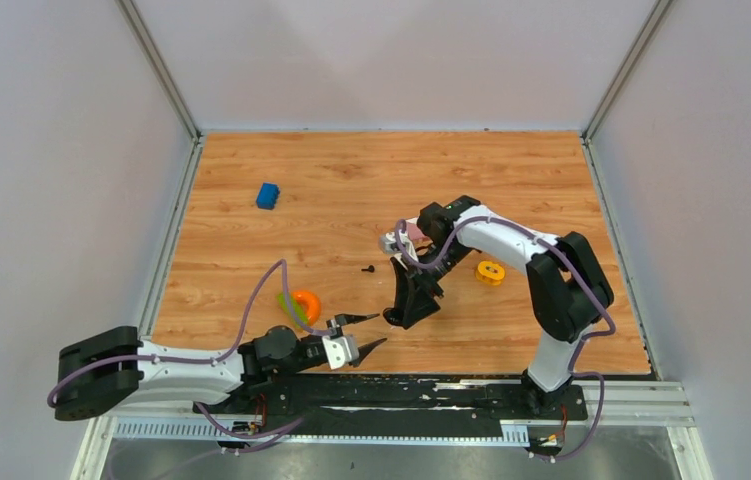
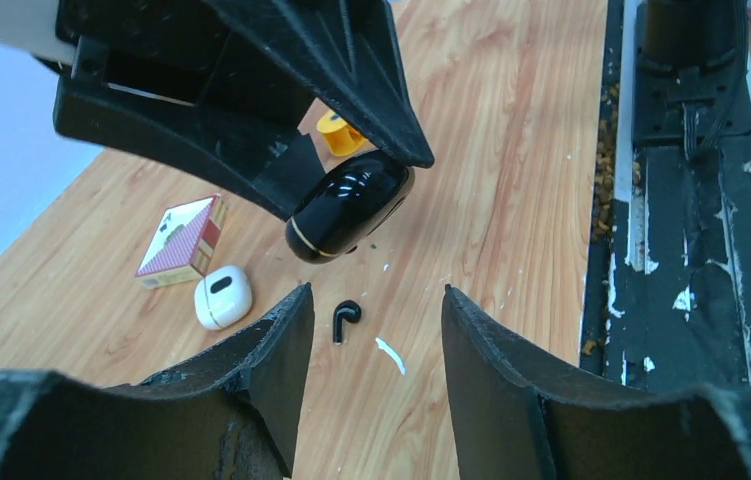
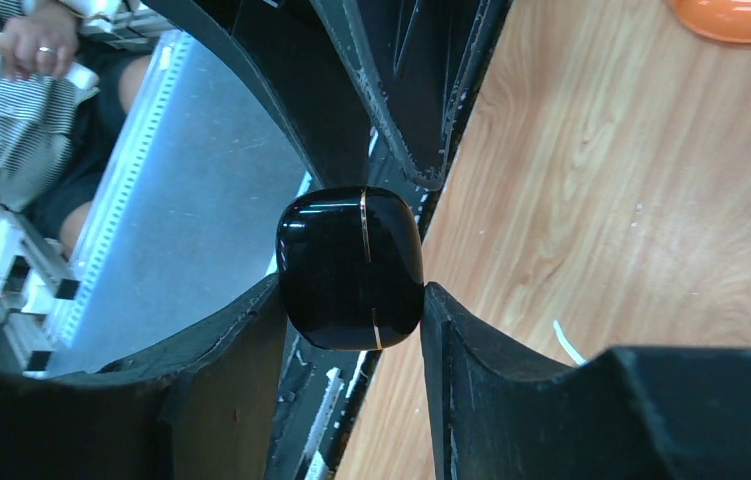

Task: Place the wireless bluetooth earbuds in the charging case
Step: Pick up the charging case at the center of the board.

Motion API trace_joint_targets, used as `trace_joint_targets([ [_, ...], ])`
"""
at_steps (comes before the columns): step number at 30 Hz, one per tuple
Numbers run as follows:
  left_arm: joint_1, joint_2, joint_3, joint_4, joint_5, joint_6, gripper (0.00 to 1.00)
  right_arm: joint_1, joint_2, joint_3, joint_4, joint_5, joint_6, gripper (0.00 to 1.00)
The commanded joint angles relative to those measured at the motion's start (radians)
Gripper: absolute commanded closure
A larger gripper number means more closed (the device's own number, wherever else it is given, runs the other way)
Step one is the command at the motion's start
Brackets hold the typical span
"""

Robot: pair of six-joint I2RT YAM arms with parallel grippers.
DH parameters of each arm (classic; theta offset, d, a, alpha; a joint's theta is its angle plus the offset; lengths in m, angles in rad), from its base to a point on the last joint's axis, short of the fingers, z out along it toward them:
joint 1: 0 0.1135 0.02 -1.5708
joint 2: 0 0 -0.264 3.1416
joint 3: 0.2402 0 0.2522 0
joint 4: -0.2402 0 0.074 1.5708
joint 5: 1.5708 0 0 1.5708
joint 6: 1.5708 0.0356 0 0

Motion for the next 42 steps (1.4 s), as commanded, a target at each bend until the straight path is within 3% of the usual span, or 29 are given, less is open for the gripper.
trace_joint_targets([
  [1, -0.037, 0.043, 0.043, 0.057, -0.039, 0.111, 0.43, -0.003, 0.056, 0.057, -0.21, -0.11, -0.205, 0.57],
  [7, -0.061, 0.039, 0.034, 0.092, -0.142, 0.153, 0.43, 0.004, 0.095, 0.063, -0.25, -0.107, -0.235, 0.57],
  [16, -0.079, 0.088, 0.088, 0.078, -0.039, 0.169, 0.46, 0.041, 0.125, 0.08, -0.253, -0.103, -0.217, 0.57],
  [24, -0.103, 0.137, 0.117, 0.05, -0.035, 0.187, 0.64, 0.042, 0.124, 0.082, -0.253, -0.099, -0.213, 0.56],
  [32, -0.104, 0.133, 0.079, 0.111, -0.085, 0.125, 0.83, 0.025, 0.105, 0.093, -0.243, -0.089, -0.184, 0.39],
  [34, -0.104, 0.132, 0.067, 0.119, -0.098, 0.088, 0.85, -0.005, 0.076, 0.085, -0.127, -0.063, -0.02, 0.37],
  [36, -0.104, 0.137, 0.057, 0.141, -0.118, 0.059, 0.89, -0.042, 0.017, 0.016, 0.143, 0.035, 0.271, 0.34],
  [39, -0.105, 0.162, 0.056, 0.169, -0.164, 0.027, 0.91, -0.074, -0.081, -0.062, 0.377, 0.154, 0.442, 0.31],
  [42, -0.103, 0.217, 0.086, 0.135, -0.209, 0.013, 0.93, -0.083, -0.15, -0.065, 0.387, 0.181, 0.457, 0.29],
])
